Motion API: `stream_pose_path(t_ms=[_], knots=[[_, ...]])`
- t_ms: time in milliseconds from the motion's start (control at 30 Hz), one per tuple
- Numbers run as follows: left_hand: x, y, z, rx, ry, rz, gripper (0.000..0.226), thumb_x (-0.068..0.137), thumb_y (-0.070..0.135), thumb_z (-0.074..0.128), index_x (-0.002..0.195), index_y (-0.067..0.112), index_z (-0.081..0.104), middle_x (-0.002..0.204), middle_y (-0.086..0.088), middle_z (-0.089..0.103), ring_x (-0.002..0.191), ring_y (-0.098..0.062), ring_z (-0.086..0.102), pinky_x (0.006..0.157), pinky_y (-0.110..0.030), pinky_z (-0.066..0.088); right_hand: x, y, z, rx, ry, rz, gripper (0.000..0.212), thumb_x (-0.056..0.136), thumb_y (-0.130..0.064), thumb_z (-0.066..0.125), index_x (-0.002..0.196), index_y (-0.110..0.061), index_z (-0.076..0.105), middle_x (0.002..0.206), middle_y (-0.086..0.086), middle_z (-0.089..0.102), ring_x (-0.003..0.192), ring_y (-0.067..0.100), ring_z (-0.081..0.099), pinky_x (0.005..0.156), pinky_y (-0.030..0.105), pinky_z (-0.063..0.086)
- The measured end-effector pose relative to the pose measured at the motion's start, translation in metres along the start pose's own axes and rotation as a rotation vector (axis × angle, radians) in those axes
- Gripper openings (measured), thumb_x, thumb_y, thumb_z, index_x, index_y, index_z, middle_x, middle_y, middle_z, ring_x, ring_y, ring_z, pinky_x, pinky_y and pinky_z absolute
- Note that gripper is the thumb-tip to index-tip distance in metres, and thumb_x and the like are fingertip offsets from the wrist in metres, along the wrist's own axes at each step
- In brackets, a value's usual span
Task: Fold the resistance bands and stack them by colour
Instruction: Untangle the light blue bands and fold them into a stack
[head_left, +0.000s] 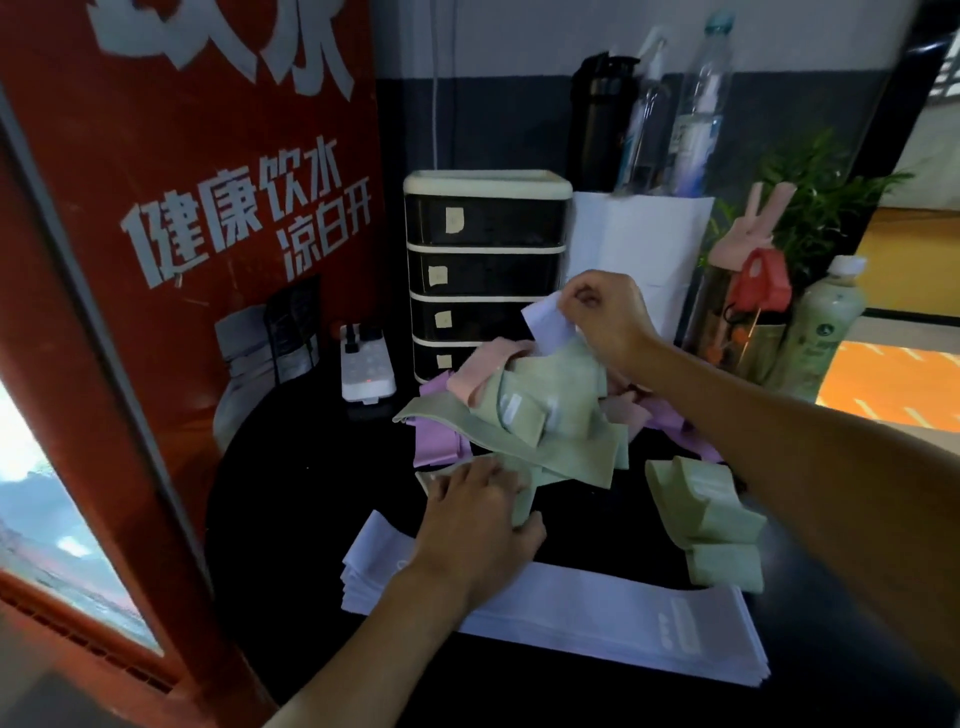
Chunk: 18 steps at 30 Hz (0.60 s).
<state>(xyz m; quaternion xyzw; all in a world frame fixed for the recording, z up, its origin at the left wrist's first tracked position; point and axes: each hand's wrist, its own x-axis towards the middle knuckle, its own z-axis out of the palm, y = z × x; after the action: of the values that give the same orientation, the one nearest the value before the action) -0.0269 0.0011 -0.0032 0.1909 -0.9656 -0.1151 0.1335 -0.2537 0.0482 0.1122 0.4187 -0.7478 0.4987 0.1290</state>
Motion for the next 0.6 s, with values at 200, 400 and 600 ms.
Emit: stream_pose_path(t_ms=[200,400,600], knots=[[-0.007,0.004,-0.005,0.086,0.241,0.124,0.039,0.088,0.045,0.029,0.085,0.024,0.061,0.095,0.004,0.058,0.091,-0.023,0.057,0.08,-0.038,0.039,-0.005,-0.037,-0.049,0.124,0.116,-0.069,0.01,0.084,0.005,0.062,0.081,-0.001,0.069,0.074,0.007,0.066,0.062,0.003,0.057,0.063,0.019,0.049],[-0.006,0.012,-0.033,0.053,0.402,0.093,0.024,0.086,0.038,0.043,0.069,0.023,0.051,0.07,0.001,0.058,0.07,-0.024,0.058,0.067,-0.034,0.035,-0.019,-0.065,-0.085,0.136,0.177,-0.105,0.009,0.086,0.007,0.061,0.085,0.005,0.069,0.076,0.01,0.066,0.06,-0.003,0.059,0.063,0.013,0.05],[0.005,0.04,-0.096,-0.287,0.539,0.197,0.012,0.089,0.03,0.055,0.08,0.024,0.057,0.077,0.003,0.061,0.07,-0.02,0.057,0.063,-0.033,0.044,-0.029,-0.089,-0.11,0.187,0.233,-0.093,0.009,0.089,-0.005,0.064,0.082,-0.01,0.068,0.074,-0.001,0.066,0.065,0.004,0.061,0.065,0.016,0.05]])
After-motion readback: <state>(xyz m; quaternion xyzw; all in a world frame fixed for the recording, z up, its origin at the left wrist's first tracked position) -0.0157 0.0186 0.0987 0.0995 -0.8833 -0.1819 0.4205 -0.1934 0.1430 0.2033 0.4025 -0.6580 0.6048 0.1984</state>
